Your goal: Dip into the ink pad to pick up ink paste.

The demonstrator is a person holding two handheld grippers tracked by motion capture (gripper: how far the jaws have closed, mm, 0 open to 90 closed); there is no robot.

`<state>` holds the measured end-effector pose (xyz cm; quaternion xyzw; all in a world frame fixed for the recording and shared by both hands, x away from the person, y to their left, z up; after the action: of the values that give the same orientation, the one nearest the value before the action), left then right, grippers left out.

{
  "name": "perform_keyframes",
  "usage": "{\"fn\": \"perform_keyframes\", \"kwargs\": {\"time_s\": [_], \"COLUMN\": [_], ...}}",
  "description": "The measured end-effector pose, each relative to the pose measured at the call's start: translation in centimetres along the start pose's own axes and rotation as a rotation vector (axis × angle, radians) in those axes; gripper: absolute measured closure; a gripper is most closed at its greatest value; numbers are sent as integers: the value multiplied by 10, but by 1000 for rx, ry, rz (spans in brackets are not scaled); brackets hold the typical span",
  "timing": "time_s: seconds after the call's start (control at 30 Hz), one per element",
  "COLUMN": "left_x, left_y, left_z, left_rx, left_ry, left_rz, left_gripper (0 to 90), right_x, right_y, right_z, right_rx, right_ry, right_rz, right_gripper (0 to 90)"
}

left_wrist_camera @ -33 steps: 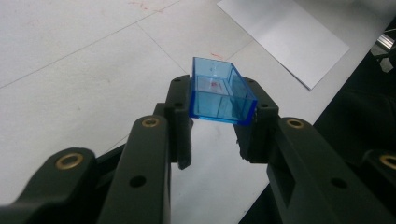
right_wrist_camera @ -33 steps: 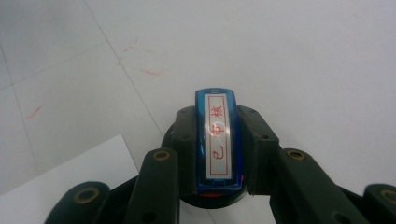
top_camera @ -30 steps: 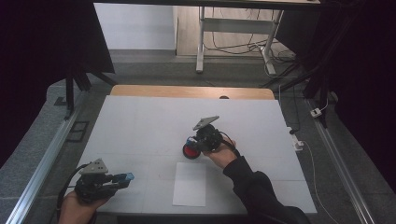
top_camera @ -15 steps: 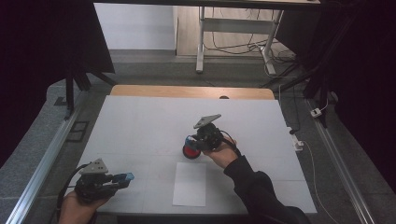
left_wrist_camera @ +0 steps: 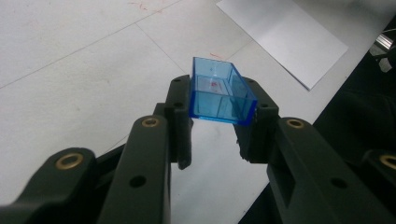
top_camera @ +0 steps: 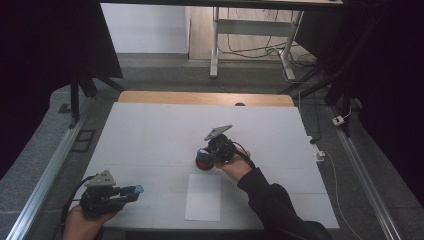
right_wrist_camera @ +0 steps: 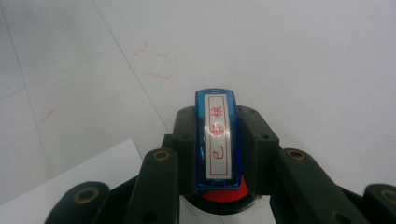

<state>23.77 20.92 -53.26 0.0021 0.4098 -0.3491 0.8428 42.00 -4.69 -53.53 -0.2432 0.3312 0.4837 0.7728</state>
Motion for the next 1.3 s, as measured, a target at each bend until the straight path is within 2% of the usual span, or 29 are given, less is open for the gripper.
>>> {"fn": "perform_keyframes", "kwargs": {"time_s": [0.2,0.43,0.57,0.9,1.03,1.13,1.3], "left_x": [0,0,0,1,2,1,1], "left_y": [0,0,0,1,2,2,2], "left_z": [0,0,0,0,0,0,0], "left_rx": [0,-3,-2,-14,-17,-21,-22], "left_ry": [2,5,5,17,18,17,16], "left_rz": [2,-5,-10,-9,-6,-4,-4], "left_gripper": [682,682,682,683,682,682,682], "right_x": [1,2,2,3,3,3,3], "right_y": [1,5,3,-5,-7,-6,1], "right_z": [0,1,0,-2,-3,-3,-1], "right_rx": [0,-39,-27,63,79,62,2], "right_ry": [10,19,13,-26,-37,-28,-13], "right_rz": [-9,-35,-25,45,61,52,-1], "right_gripper": [706,707,707,708,708,708,707]}}
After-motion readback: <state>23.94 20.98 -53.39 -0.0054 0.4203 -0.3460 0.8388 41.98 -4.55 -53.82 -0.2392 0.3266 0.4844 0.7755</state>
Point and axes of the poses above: each handheld gripper's, and its own axes: x roughly forward along the jaws, z roughly out of its top, y roughly to its left, the point moved 7 cm from there along x, roughly forward along the jaws, and after that the axes turned 5 degrees about -x, right-handed, at the moved point
